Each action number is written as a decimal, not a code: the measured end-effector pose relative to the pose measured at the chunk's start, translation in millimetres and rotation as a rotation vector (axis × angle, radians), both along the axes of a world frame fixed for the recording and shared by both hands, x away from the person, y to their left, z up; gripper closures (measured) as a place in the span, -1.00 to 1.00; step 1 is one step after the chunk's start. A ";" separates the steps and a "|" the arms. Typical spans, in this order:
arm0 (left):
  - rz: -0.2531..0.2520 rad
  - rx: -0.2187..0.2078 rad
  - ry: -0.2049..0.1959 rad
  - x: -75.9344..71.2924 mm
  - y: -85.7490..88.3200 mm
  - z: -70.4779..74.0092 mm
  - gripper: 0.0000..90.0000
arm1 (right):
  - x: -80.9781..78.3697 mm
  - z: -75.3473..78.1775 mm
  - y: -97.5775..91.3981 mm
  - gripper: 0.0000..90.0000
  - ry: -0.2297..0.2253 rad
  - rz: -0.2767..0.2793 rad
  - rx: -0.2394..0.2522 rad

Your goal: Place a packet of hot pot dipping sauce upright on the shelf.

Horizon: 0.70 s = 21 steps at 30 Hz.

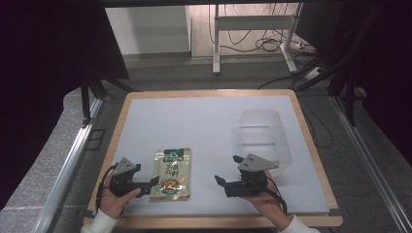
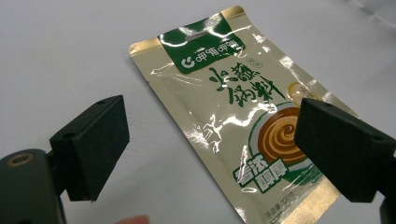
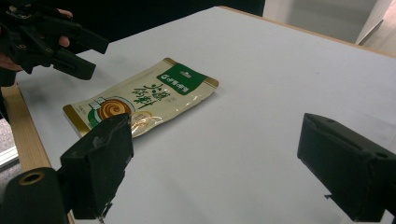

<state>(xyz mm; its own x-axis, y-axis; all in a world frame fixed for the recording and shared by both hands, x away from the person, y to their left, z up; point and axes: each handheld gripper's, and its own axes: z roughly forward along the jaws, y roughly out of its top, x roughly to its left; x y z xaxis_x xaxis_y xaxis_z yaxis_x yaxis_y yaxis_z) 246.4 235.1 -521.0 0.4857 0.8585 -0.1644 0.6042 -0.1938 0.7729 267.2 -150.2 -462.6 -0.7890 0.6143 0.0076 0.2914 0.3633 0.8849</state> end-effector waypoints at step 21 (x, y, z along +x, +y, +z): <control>0.023 -0.003 -0.042 -1.3 8.4 2.4 -0.83 | 3.4 13.0 16.4 -0.74 -0.003 0.051 -0.093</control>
